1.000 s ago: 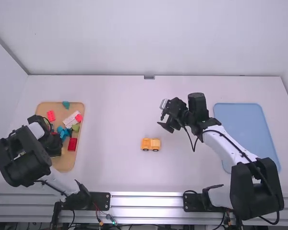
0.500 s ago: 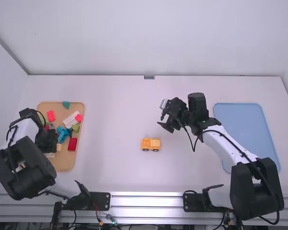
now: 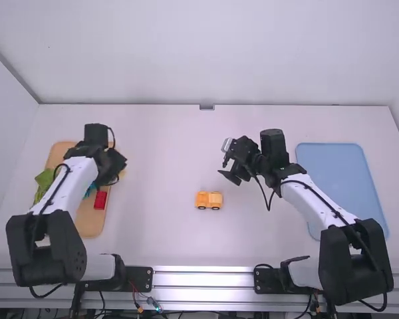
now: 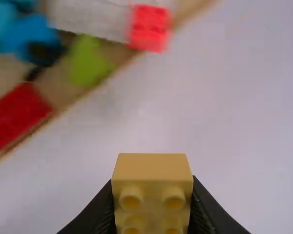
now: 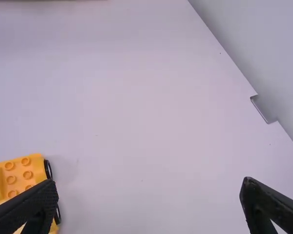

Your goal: Assemble lego blocks to make yellow taxi

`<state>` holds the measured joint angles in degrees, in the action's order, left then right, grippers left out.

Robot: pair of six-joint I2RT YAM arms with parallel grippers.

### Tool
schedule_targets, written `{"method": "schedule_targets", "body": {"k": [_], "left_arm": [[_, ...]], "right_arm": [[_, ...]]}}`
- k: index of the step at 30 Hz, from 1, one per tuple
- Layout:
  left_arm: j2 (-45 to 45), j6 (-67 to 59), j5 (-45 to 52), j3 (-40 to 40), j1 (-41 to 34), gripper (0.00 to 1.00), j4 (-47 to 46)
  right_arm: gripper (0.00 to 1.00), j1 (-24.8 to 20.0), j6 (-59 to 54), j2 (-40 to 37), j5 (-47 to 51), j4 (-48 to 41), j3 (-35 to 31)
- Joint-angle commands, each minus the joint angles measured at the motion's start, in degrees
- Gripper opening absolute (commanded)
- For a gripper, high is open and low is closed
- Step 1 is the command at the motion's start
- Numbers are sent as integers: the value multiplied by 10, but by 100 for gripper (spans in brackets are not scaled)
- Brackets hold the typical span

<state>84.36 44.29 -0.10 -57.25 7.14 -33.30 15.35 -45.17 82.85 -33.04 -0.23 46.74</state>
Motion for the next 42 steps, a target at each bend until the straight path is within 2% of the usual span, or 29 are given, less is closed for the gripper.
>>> {"method": "schedule_targets", "body": {"k": [1,8,13,20,24,27,29,36,42], "left_arm": [[14,-160,28,2,-47,2,14],[24,-382,48,-1,-138,1,21],[58,-600,124,-26,-181,1,-37],[127,-761,79,-53,-252,1,-47],[153,-906,75,-51,-301,1,-48],[158,-982,81,-51,-326,6,-44],[158,-1002,82,-50,-330,9,-41],[158,-1141,71,-8,-328,1,-26],[158,-1143,35,43,-327,1,28]], "right_arm": [[99,1,4,-5,-3,-2,-6],[99,0,4,-5,-6,-2,-6],[99,0,50,-5,-4,6,-6],[99,0,93,-5,-3,13,-6],[98,0,94,-5,-3,8,-6],[99,-9,94,-12,-5,-5,-6],[98,-17,94,-21,-6,-14,-6],[99,-53,88,-59,-49,-43,-6],[98,-60,88,-70,-49,-63,-6]]}}
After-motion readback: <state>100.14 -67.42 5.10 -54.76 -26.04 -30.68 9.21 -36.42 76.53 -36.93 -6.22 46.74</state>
